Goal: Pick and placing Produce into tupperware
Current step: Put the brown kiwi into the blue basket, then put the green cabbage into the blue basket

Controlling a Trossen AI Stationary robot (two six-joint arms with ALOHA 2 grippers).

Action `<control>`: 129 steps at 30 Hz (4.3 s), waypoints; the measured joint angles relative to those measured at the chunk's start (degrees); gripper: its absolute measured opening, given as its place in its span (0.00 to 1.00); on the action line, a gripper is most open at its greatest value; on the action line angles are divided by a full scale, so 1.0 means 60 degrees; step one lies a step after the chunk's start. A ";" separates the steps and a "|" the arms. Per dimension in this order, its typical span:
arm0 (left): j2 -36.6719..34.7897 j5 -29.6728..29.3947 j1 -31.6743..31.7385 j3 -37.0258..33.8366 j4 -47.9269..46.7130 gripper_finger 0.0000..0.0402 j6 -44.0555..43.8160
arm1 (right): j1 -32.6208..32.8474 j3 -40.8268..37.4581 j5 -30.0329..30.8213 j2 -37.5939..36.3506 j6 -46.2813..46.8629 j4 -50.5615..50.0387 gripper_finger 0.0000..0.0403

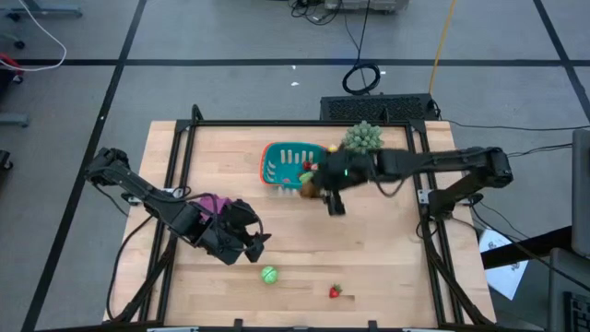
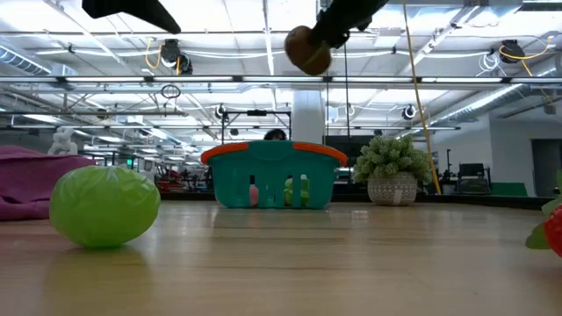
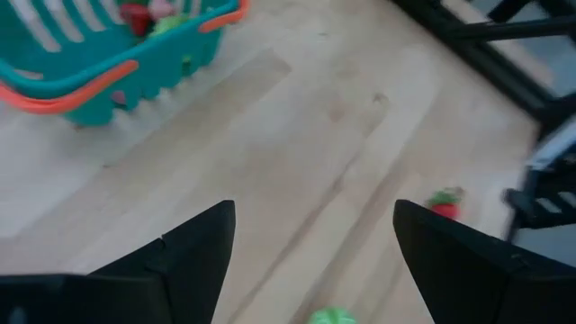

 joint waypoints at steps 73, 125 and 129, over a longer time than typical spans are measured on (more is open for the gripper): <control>-0.0011 0.0032 0.1726 0.0004 -0.0850 0.77 0.1467 | -0.3544 0.0245 -0.1303 0.3789 -0.0443 0.0832 0.52; -0.0011 0.0068 0.1722 0.0004 -0.0883 0.77 0.1507 | -0.1728 0.0234 0.0210 0.1903 -0.1179 0.1385 0.73; -0.0011 0.0068 0.1715 0.0004 -0.0883 0.77 0.1319 | -0.1231 0.0234 0.0212 0.0989 -0.0592 0.0679 0.73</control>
